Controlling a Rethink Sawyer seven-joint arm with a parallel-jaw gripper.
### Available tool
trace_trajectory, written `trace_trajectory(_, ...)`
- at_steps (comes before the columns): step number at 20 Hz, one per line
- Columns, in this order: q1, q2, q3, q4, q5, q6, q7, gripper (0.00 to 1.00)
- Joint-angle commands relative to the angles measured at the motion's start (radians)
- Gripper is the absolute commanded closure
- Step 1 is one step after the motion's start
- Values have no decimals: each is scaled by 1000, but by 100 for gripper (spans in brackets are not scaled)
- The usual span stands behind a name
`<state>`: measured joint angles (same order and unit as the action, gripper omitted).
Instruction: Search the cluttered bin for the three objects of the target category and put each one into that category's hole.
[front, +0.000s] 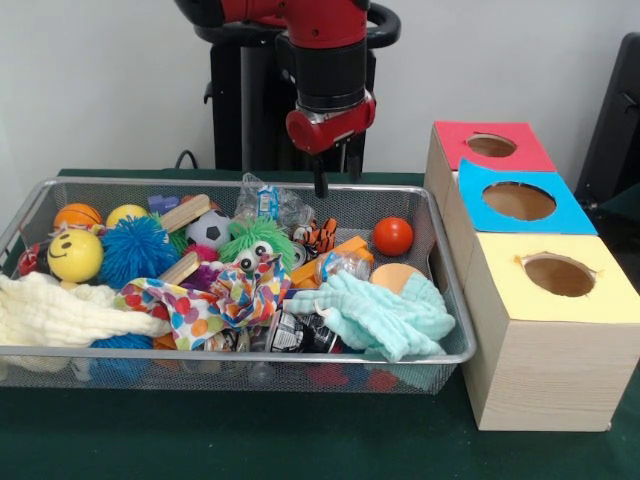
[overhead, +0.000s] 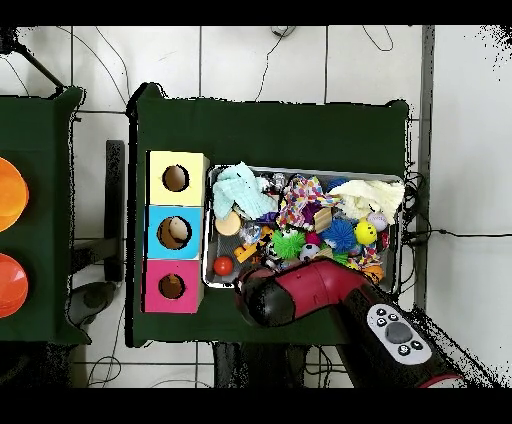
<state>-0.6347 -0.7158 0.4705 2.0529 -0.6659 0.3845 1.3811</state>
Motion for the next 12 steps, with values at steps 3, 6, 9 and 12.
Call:
trace_trajectory(3,-5,11,22,-152,64,137,18,0)
trace_trajectory(6,-15,15,29,-159,74,151,2,0)
trace_trajectory(9,-24,15,34,-159,78,155,-10,0)
trace_trajectory(12,-31,19,37,-160,77,154,-19,0)
